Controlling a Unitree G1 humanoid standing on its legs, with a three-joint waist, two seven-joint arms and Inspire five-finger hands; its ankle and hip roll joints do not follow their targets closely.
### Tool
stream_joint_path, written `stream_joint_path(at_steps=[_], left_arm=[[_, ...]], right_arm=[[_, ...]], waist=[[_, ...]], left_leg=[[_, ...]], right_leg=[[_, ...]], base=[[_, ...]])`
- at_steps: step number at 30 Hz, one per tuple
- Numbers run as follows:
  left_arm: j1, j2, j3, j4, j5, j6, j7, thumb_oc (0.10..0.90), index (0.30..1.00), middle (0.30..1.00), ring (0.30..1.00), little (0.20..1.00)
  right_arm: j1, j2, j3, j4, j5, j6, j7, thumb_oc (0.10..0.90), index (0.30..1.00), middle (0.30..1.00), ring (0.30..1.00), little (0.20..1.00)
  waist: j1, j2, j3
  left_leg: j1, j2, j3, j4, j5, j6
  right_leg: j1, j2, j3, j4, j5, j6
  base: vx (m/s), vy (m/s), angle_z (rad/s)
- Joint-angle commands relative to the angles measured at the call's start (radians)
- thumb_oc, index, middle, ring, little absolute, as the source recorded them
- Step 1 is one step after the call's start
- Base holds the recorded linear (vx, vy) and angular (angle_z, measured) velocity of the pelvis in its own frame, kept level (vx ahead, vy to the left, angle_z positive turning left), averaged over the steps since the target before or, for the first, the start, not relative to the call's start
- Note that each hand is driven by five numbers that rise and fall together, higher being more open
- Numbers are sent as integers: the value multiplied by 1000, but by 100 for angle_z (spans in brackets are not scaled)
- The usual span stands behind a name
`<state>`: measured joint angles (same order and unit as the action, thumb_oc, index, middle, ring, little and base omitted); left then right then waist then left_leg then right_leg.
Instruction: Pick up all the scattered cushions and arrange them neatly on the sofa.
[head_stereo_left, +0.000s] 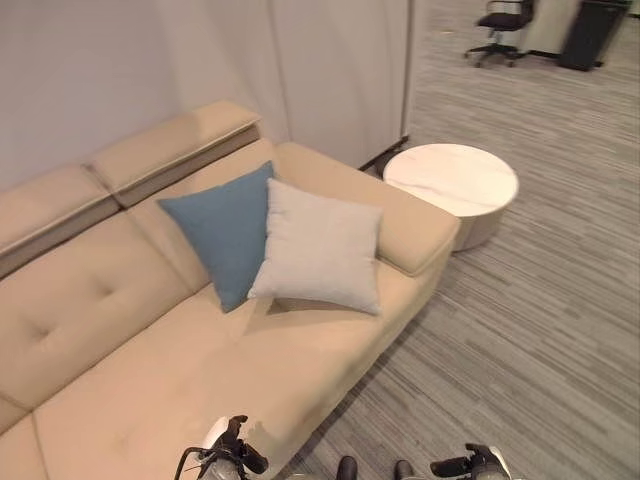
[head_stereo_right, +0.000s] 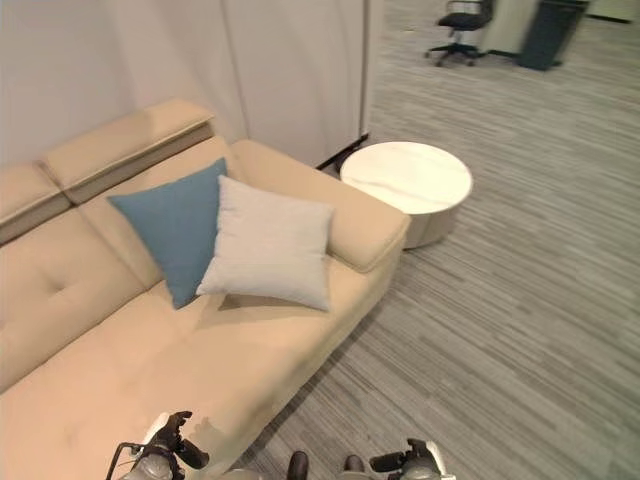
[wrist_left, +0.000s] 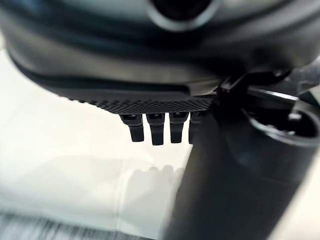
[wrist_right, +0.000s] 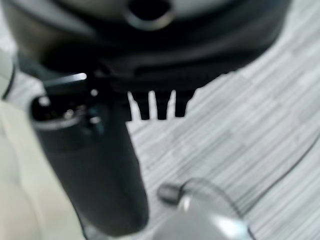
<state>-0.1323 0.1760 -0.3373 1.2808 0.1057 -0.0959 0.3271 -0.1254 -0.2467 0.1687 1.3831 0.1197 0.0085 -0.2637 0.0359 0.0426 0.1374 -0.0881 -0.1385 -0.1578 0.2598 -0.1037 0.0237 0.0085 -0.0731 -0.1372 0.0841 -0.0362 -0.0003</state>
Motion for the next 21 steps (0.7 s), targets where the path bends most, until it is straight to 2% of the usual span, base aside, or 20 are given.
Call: stream_joint_path(at_steps=[1, 2, 3, 4, 5, 6, 7, 8, 9, 12, 13, 14, 16, 17, 18, 19, 20, 21], left_arm=[[39, 40, -34, -177, -81, -48, 44, 800, 900, 900, 900, 900], [41, 50, -36, -233, -88, -56, 32, 800, 900, 900, 900, 900], [46, 62, -39, -295, -95, -60, 26, 800, 900, 900, 900, 900], [48, 74, -36, -352, -92, -63, 18, 800, 900, 900, 900, 900], [51, 75, -36, -355, -92, -61, 17, 800, 900, 900, 900, 900], [89, 127, -32, -517, -69, -64, -20, 800, 900, 900, 900, 900], [93, 129, -32, -523, -70, -61, -21, 800, 900, 900, 900, 900], [106, 147, -28, -558, -66, -57, -30, 800, 900, 900, 900, 900], [141, 158, -9, -593, -72, -53, -44, 800, 900, 900, 900, 900], [163, 164, -9, -611, -76, -51, -45, 800, 900, 900, 900, 900], [172, 163, -8, -608, -69, -45, -48, 800, 900, 900, 900, 900], [177, 164, -4, -611, -72, -44, -48, 800, 900, 900, 900, 900], [175, 164, 2, -595, -76, -38, -45, 800, 900, 900, 900, 900], [171, 163, 5, -584, -80, -37, -40, 800, 900, 900, 900, 900], [168, 162, 4, -580, -80, -36, -37, 800, 900, 900, 900, 900], [154, 166, -2, -585, -66, -38, -24, 800, 900, 900, 900, 900], [154, 167, -3, -585, -66, -38, -23, 800, 900, 900, 900, 900], [148, 171, -7, -594, -55, -40, -20, 800, 900, 900, 900, 900]], right_arm=[[-86, -60, -14, -182, 34, -74, -99, 800, 900, 900, 900, 900], [-79, -78, -29, -218, 37, -72, -109, 800, 900, 900, 900, 900], [-66, -90, -42, -258, 34, -80, -128, 800, 900, 900, 900, 900], [-57, -104, -56, -294, 32, -79, -131, 800, 900, 900, 900, 900], [-55, -103, -57, -297, 32, -77, -131, 800, 900, 900, 900, 900], [-32, -127, -100, -404, 16, -76, -156, 800, 900, 900, 900, 900], [-28, -127, -100, -407, 15, -74, -156, 800, 900, 900, 900, 900], [-33, -130, -107, -442, 9, -71, -162, 800, 900, 900, 900, 900], [-39, -125, -99, -488, -32, -57, -163, 800, 900, 900, 900, 900], [-40, -111, -96, -496, -45, -52, -166, 800, 900, 900, 900, 900], [-19, -102, -105, -514, -54, -49, -163, 800, 900, 900, 900, 900], [-12, -95, -111, -525, -58, -44, -164, 800, 900, 900, 900, 900], [-12, -77, -99, -531, -71, -38, -163, 800, 900, 900, 900, 900], [-11, -64, -95, -535, -75, -36, -165, 800, 900, 900, 900, 900], [-8, -52, -94, -529, -72, -33, -169, 800, 900, 900, 900, 900], [7, -29, -106, -525, -58, -38, -187, 800, 900, 900, 900, 900], [8, -29, -107, -525, -58, -39, -187, 800, 900, 900, 900, 900], [14, -27, -112, -530, -54, -40, -197, 800, 900, 900, 900, 900]], waist=[[25, -16, -30], [23, -26, -26], [25, -28, -24], [25, -28, -28], [24, -30, -31], [37, 3, -31], [35, 1, -33], [51, 2, -22], [74, 15, -31], [79, 13, -33], [75, 11, -29], [68, 10, -24], [43, 19, -7], [35, 25, -5], [32, 28, -5], [25, 27, -3], [24, 27, -2], [23, 23, -2]], left_leg=[[66, 196, 180, 62, 11, -85], [51, 218, 263, 47, -3, -74], [38, 220, 338, 16, -16, -59], [27, 205, 364, -13, -12, -50], [26, 203, 364, -17, -9, -49], [-44, 150, 453, -164, 104, -55], [-38, 147, 451, -174, 108, -56], [-79, 146, 448, -194, 136, -65], [-33, 116, 367, -273, 137, -40], [-2, 103, 325, -292, 137, -27], [17, 105, 325, -285, 121, -15], [33, 102, 320, -285, 112, -6], [76, 99, 307, -280, 86, 15], [98, 107, 301, -287, 78, 17], [115, 110, 292, -290, 70, 17], [141, 116, 279, -292, 53, 6], [144, 118, 277, -293, 52, 5], [151, 120, 273, -297, 46, -3]], right_leg=[[-8, -82, -71, -108, 115, 156], [9, -88, -105, -124, 110, 153], [31, -83, -145, -143, 101, 152], [34, -83, -161, -149, 100, 150], [33, -85, -162, -150, 100, 151], [69, -48, -221, -161, 74, 146], [72, -49, -223, -162, 72, 147], [85, -42, -222, -159, 64, 142], [77, -26, -224, -124, 42, 146], [68, -36, -227, -48, 21, 149], [62, -57, -232, 37, 0, 154], [45, -83, -232, 128, 9, 160], [-15, -139, -212, 327, 60, 182], [-49, -157, -202, 395, 79, 181], [-60, -177, -203, 406, 89, 179], [-68, -223, -212, 322, 101, 174], [-62, -221, -215, 318, 101, 174], [-55, -239, -220, 263, 106, 177]], base=[[53, -332, 68], [51, -328, 91], [43, -187, 128], [44, -104, 102], [143, -44, 143], [141, -16, 108], [189, -18, 118], [210, 48, 52], [201, 52, 42], [177, 78, -48], [191, 120, -29], [198, 145, 17], [201, 138, 34], [222, 78, 33], [304, -40, 55], [237, -69, 53], [204, -126, 48], [112, -126, 24]])
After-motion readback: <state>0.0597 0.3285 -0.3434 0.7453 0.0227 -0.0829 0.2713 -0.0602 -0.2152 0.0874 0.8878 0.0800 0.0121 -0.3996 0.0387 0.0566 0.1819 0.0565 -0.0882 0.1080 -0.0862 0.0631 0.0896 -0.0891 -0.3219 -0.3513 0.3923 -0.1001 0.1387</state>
